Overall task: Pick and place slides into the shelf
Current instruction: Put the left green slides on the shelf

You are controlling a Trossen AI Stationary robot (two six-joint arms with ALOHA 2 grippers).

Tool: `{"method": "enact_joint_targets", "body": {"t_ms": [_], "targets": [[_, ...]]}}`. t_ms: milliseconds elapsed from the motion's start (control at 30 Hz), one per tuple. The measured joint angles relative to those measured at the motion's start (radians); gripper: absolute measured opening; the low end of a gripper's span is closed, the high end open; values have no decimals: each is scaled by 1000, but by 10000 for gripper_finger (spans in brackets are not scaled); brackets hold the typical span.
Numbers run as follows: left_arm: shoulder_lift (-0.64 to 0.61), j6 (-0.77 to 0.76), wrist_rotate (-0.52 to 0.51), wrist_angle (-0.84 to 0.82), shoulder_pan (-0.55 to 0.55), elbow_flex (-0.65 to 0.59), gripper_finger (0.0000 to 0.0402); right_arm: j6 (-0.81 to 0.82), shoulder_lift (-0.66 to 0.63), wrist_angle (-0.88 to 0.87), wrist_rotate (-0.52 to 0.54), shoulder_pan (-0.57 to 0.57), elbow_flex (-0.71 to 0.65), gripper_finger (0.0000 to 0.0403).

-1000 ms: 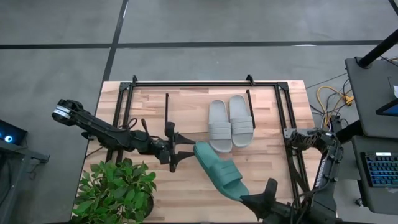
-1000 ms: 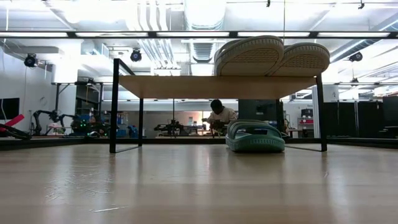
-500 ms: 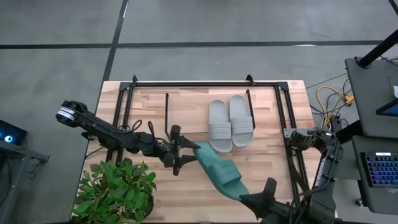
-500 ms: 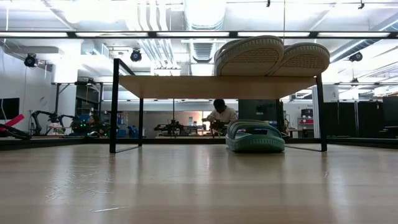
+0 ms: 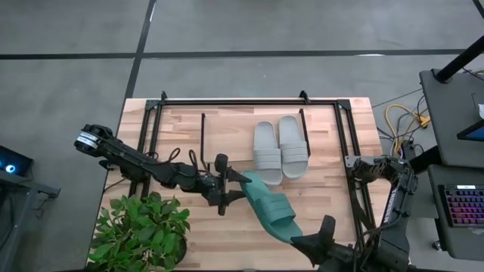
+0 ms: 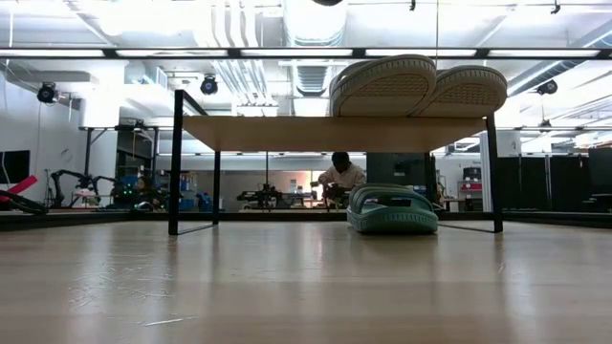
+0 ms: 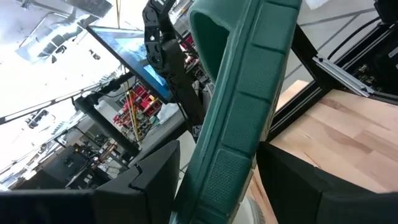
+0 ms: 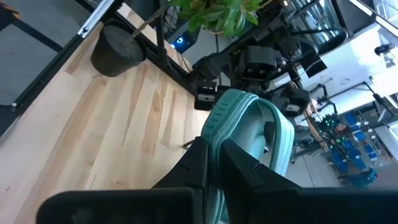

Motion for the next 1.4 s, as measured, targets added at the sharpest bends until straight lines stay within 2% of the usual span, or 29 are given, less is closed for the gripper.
{"method": "enact_joint_targets", "body": {"t_ms": [267, 367, 467, 667, 833, 1067, 1167, 1400], "targets": [[-6, -4, 3, -6, -1, 10, 196, -151, -6, 87, -29, -8, 6, 18], [-7, -3, 2, -4, 0, 10, 184, -173, -6, 90, -32, -13, 21, 18], [-7, 3, 2, -8, -1, 14, 152, -203, -6, 103, -47, -18, 30, 18], [-7, 23, 3, -2, 4, 16, 61, -246, -8, 117, -47, -30, 50, 18], [-7, 20, -8, 5, 4, 16, 60, -245, -8, 119, -48, -39, 56, 18], [-9, -2, -130, 14, 1, 16, 58, -219, -19, 111, -1, -44, 56, 47], [-9, -5, -143, 18, 2, 16, 57, -192, -26, 99, 38, -42, 56, 55], [-9, -5, -159, 37, 2, 16, 57, -145, -49, 78, 36, -42, 56, 58]]}}
